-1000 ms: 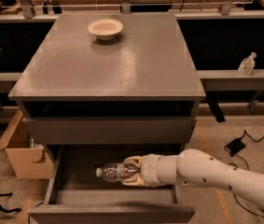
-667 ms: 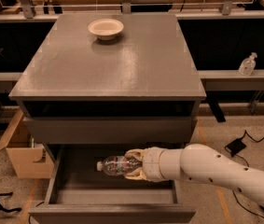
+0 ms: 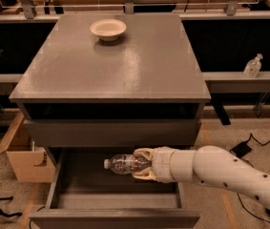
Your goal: Pick water bottle from middle drawer and place on counter
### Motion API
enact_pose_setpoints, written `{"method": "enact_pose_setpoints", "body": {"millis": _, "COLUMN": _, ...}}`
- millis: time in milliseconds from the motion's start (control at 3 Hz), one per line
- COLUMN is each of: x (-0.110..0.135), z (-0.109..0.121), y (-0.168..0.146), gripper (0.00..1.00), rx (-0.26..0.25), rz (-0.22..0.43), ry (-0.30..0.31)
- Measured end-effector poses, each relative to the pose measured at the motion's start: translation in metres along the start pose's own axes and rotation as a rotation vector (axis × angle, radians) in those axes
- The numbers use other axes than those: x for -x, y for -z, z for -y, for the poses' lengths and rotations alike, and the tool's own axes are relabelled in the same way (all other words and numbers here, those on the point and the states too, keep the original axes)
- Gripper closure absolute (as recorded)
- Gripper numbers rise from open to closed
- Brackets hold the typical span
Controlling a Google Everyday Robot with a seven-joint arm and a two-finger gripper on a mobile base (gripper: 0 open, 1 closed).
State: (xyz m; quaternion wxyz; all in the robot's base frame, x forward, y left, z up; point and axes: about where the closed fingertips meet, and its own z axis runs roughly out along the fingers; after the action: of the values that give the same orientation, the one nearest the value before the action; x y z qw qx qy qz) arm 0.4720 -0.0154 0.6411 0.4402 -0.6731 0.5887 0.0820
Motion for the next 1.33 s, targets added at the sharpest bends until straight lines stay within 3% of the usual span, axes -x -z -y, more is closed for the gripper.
{"method": "enact_pose_setpoints", "body": {"millis": 667, "x": 0.018, "z": 0.069, "y": 0.069, "gripper": 1.00, "rx": -0.128, "rz": -0.056, "ry": 0.111}}
{"method": "enact_pose_setpoints", "body": {"millis": 1000, "x": 0.018, "z": 0.069, "y": 0.069, "gripper": 1.00, "rx": -0.128, "rz": -0.056, "ry": 0.111}}
{"method": "enact_pose_setpoints", "body": {"millis": 1333, "x": 0.031, "z": 0.085, "y": 0.079, "gripper": 1.00, "rx": -0.153, "rz": -0.034, "ry": 0.138}}
